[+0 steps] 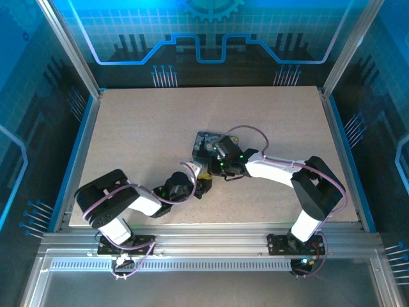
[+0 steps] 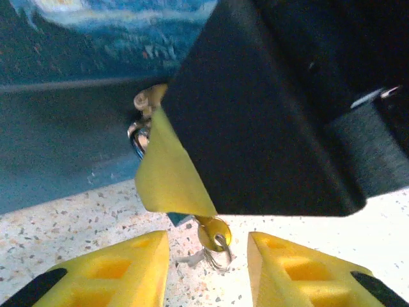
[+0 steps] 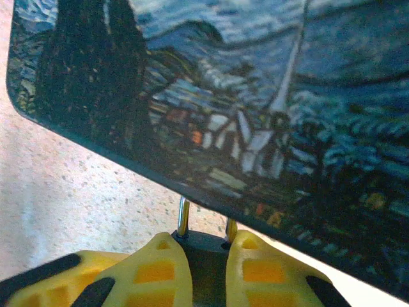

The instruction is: Unlock the padlock with the key

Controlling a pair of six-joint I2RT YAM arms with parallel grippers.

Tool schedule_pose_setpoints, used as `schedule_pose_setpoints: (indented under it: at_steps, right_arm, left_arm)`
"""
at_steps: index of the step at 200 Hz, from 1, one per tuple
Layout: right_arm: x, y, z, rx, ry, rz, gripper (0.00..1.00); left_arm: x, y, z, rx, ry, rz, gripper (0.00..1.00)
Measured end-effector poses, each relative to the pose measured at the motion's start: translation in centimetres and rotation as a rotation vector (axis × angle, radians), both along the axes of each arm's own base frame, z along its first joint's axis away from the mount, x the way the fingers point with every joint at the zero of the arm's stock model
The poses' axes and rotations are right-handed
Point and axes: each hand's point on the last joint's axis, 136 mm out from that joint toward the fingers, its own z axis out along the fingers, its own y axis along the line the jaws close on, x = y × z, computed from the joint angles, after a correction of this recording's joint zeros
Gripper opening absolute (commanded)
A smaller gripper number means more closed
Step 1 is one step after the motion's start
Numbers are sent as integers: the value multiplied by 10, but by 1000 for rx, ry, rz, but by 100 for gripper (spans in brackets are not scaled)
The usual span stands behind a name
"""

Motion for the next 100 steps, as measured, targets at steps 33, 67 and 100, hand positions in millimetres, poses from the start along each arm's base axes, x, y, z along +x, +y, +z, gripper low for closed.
schedule_pose_setpoints:
  at_steps: [33, 67, 100]
  right_arm:
    - [-1, -17, 1, -182, -53, 97, 0]
    - [2, -28, 6, -399, -143, 205, 0]
    - [4, -30, 11, -584, -209, 299, 0]
  left_arm:
    - [-4, 5, 12, -4, -5, 1, 39]
    - [-3, 21, 14, 7, 14, 33, 39]
    - [9, 45, 12, 15, 57, 104, 39]
